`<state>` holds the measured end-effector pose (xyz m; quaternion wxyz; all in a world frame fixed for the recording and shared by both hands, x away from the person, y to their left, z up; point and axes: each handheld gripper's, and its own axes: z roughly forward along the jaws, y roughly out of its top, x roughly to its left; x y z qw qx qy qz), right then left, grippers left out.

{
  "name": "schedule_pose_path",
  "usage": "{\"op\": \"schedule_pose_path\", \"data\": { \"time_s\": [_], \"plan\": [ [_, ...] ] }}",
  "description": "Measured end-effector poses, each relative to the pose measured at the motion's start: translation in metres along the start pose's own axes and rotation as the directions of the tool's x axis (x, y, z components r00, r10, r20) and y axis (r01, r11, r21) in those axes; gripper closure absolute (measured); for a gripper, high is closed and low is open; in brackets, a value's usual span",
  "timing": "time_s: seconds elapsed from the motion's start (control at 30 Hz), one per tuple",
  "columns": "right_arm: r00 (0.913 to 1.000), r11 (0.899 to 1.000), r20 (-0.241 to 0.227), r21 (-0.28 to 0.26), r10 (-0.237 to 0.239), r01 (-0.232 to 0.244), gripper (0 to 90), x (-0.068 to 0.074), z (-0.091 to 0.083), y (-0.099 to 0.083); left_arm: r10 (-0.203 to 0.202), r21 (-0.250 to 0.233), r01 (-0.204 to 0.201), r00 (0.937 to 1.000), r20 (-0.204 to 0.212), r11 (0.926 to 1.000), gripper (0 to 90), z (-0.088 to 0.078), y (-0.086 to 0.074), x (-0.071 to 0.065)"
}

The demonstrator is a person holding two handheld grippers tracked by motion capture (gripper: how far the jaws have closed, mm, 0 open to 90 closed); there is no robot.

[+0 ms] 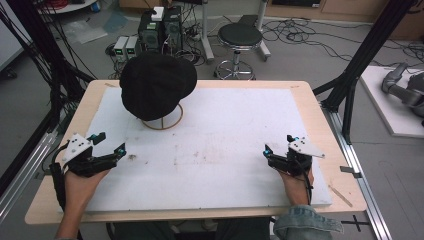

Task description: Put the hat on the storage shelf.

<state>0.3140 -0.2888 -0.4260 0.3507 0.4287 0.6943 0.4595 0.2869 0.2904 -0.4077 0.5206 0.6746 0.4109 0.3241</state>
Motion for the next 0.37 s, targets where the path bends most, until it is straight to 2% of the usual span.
{"op": "schedule_pose_path", "data": {
  "time_s": [0.37],
  "plan": [
    [1.0000, 1.000, 0.001, -0.002, -0.001, 0.001, 13.4, 0.0004, 0.0005, 0.0002, -0.005, 0.015, 0.004, 1.0000, 0.003, 0.9999, 19.0, 0.0017, -0.0067, 0.0008]
  ]
}}
